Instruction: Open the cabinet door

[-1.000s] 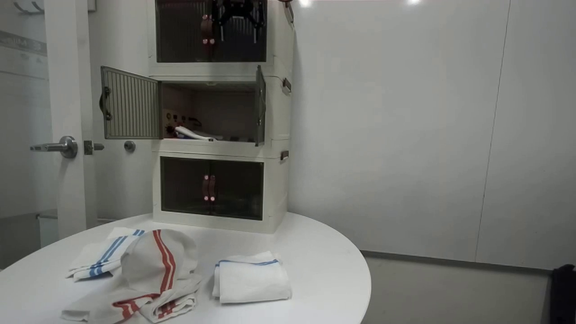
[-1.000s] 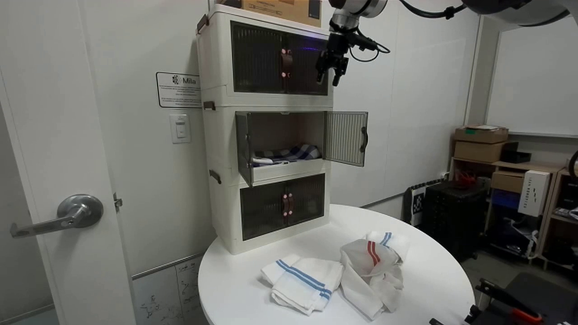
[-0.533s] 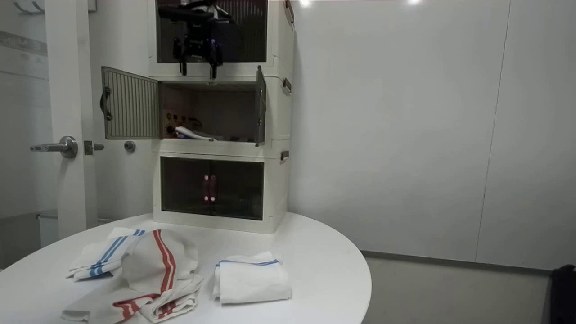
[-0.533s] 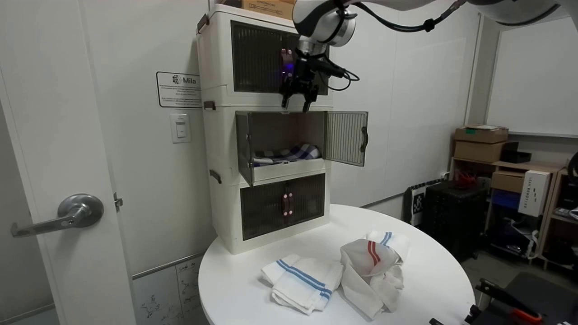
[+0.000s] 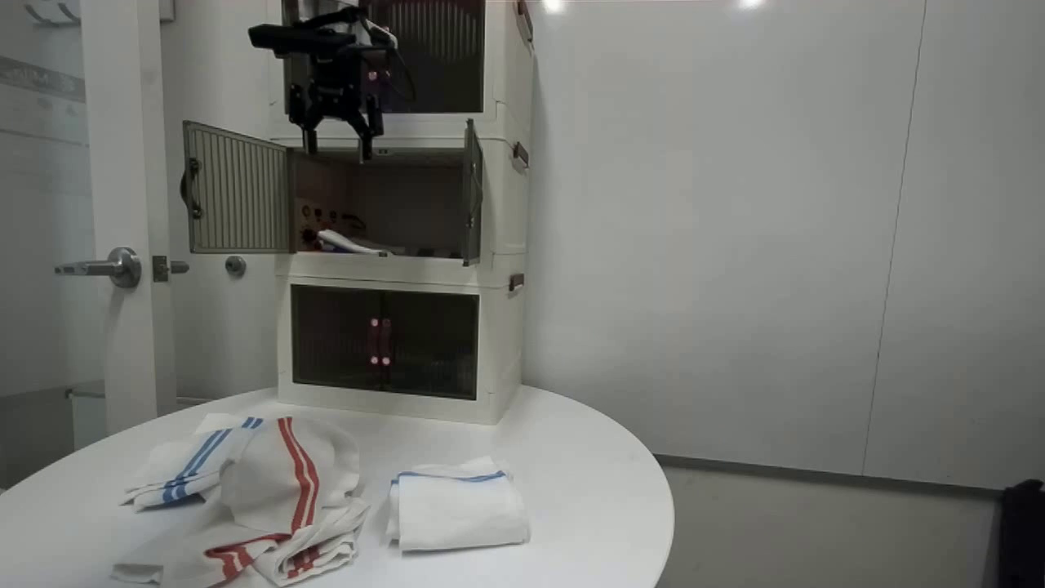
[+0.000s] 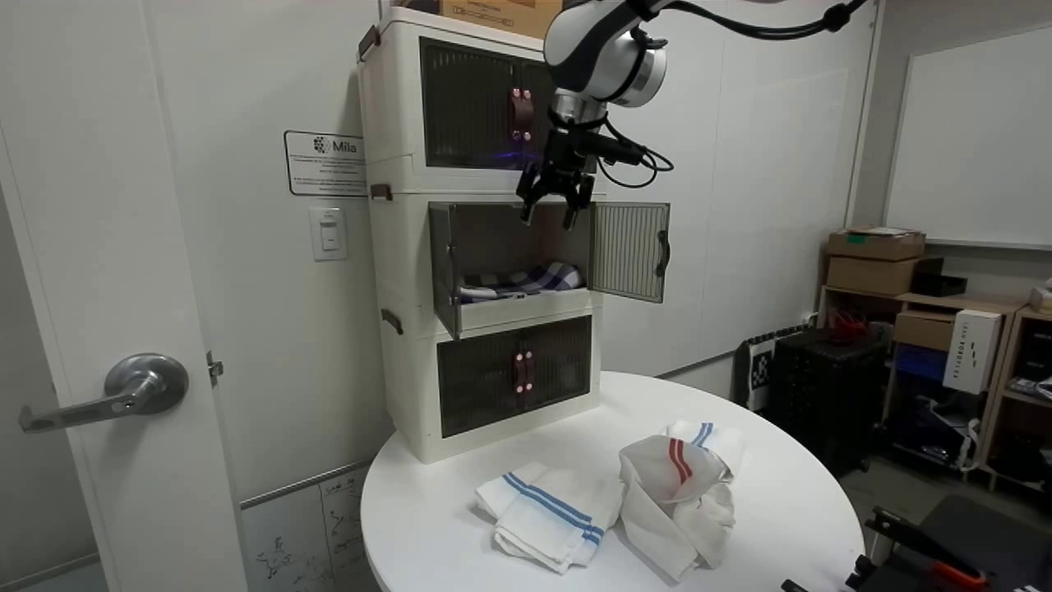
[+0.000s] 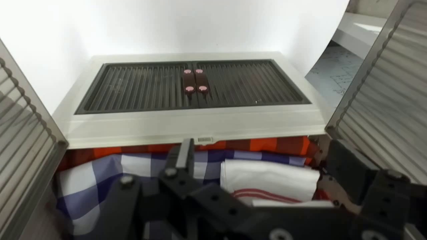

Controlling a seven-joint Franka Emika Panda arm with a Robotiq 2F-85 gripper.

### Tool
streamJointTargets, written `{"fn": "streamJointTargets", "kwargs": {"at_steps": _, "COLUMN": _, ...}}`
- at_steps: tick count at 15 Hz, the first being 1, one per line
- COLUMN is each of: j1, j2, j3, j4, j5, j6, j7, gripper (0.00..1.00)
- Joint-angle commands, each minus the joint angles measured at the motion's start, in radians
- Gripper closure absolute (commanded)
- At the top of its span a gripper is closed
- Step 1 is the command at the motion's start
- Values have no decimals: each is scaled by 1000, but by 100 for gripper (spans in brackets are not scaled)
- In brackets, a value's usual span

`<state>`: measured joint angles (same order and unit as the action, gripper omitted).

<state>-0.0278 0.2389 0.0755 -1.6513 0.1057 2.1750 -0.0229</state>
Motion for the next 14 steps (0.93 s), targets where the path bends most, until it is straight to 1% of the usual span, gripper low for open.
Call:
{"fn": "streamJointTargets", "kwargs": {"at_steps": 1, "j1": -10, "j2": -175, "j3": -3, "j4": -224, "j5": 72, "j6": -2, "j7": -146, "gripper": 0}}
{"fn": "streamJointTargets", "kwargs": {"at_steps": 3, "j1": -7, "j2": -234, "j3": -13, "j4": -295, "j5": 85, "j6": -24, "j7": -208, "gripper": 0}}
{"fn": "streamJointTargets", "kwargs": {"at_steps": 4, "j1": -5, "j2": -259, "j3": -18, "j4": -332, "j5": 97, "j6": -13, "j7": -236, "gripper": 0}}
{"fn": "streamJointTargets", "kwargs": {"at_steps": 6, "j1": 4, "j2": -296, "j3": -27, "j4": -390, "j5": 116, "j6": 1, "j7": -266, "gripper": 0}}
{"fn": "streamJointTargets", "kwargs": {"at_steps": 7, "j1": 8, "j2": -310, "j3": -31, "j4": -413, "j5": 102, "j6": 3, "j7": -265, "gripper": 0}}
{"fn": "streamJointTargets", "kwargs": {"at_steps": 11, "j1": 13, "j2": -342, "j3": -41, "j4": -493, "j5": 76, "j6": 128, "j7": -245, "gripper": 0}}
{"fn": "streamJointTargets", "kwargs": {"at_steps": 14, "j1": 15, "j2": -356, "j3": -42, "j4": -534, "j5": 29, "j6": 229, "j7": -240, "gripper": 0}}
